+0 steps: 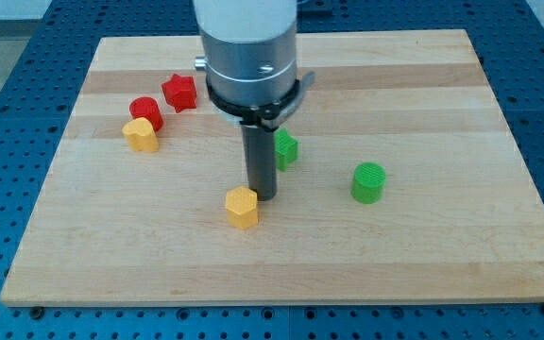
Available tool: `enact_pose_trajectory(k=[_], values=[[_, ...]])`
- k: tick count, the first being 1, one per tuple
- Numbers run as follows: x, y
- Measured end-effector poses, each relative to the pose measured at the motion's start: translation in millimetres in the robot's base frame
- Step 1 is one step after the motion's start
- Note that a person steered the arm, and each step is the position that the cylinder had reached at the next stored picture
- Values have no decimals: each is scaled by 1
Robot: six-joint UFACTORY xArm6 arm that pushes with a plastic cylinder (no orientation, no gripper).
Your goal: Slide the yellow hexagon to the left of green star
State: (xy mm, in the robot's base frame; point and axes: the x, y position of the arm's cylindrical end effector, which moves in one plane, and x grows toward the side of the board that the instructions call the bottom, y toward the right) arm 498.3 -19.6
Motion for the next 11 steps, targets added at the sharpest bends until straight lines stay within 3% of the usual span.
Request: enact_pose_trajectory(k=[2,3,4,5,6,8,9,10,11], values=[[23,67],[51,64],[58,16],[38,-49],[-9,-76],[-14,-50],[-40,-32],[-63,-49],[-58,-37]])
